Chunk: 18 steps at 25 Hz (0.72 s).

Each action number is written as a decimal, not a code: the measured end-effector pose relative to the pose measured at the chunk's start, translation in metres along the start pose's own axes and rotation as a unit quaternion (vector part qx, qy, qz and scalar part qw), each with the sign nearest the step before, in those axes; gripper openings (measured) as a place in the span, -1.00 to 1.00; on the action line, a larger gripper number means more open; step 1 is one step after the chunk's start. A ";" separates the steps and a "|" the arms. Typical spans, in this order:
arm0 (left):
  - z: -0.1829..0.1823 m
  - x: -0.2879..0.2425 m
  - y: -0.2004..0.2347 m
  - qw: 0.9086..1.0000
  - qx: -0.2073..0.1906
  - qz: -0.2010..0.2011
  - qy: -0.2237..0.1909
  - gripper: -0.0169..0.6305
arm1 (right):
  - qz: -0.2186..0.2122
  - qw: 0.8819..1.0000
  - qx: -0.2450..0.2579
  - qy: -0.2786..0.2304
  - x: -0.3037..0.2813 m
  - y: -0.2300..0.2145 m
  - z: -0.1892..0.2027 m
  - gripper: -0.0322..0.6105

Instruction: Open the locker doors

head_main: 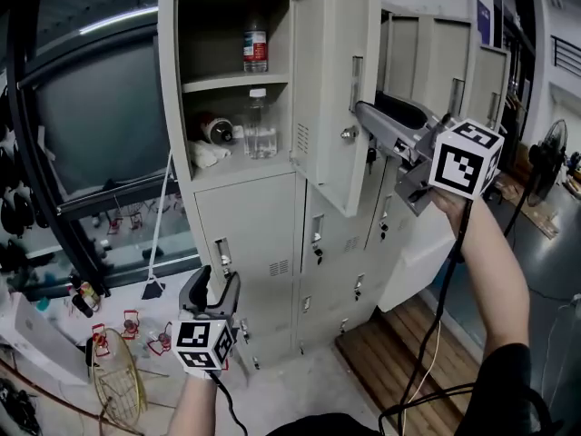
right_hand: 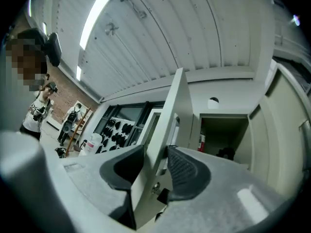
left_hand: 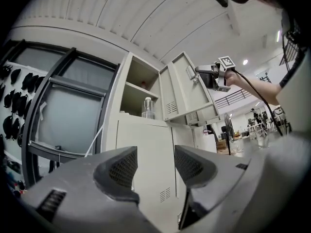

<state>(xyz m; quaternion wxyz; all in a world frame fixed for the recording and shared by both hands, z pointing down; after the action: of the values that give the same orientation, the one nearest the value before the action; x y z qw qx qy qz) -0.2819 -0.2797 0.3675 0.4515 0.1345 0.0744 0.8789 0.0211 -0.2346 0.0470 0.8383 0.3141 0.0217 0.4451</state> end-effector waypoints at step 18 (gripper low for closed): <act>0.012 -0.032 -0.045 1.000 -0.004 -0.027 -0.004 -0.21 | 0.056 0.995 -0.015 -0.081 0.066 -0.051 0.029 -0.53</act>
<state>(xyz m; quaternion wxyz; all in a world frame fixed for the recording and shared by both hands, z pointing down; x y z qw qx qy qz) -0.2258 -0.2799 0.3619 0.4759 0.1339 0.0728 0.8662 0.1075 -0.2199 0.0587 0.8157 0.3375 -0.0700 0.4645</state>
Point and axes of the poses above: the fingertips, and each gripper's own axes: x backward along the fingers, y to its left, z out of its underside, the point moved 7 cm from there along x, backward along the fingers, and after that the axes turned 15 degrees about x, right-handed, at the moved point
